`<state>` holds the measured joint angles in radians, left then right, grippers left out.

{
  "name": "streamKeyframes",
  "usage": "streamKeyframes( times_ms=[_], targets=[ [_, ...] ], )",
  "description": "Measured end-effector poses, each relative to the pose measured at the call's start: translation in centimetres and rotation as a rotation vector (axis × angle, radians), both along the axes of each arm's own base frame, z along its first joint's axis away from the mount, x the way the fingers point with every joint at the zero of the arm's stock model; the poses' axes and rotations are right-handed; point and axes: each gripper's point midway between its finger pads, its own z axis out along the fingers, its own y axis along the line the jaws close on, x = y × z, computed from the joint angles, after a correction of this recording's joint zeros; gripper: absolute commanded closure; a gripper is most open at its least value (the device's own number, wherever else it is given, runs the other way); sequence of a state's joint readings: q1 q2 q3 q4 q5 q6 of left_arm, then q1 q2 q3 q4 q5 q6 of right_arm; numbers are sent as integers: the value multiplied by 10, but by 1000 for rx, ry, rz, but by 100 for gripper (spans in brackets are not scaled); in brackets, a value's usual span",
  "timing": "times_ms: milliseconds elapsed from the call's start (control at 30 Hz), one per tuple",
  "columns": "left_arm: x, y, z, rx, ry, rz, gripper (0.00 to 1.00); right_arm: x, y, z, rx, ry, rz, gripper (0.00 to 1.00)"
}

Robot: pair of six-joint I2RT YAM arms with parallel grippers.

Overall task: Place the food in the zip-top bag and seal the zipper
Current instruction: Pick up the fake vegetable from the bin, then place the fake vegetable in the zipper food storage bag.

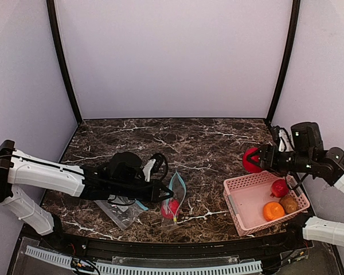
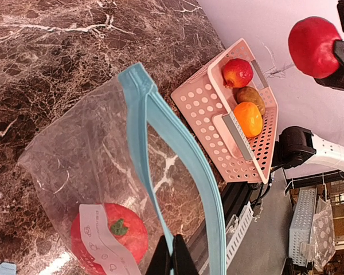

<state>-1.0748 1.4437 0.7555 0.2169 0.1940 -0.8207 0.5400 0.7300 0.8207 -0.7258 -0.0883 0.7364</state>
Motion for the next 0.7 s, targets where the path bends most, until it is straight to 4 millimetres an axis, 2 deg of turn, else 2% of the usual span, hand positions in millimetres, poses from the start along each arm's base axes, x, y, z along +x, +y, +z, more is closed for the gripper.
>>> streamKeyframes(
  times_ms=[100,167,433,567,700],
  targets=[
    [2,2,-3,-3,14,18,99,-9,37,12,77,-22,131,43],
    [4,6,-7,-1,25,34,99,-15,60,13,101,-17,210,43],
    [4,23,-24,24,57,78,99,-30,163,-5,94,39,453,43],
    [4,25,-21,16,57,84,99,-35,207,-7,132,43,528,44],
    [4,25,-19,11,54,84,99,-38,240,-14,182,63,573,44]
  ],
)
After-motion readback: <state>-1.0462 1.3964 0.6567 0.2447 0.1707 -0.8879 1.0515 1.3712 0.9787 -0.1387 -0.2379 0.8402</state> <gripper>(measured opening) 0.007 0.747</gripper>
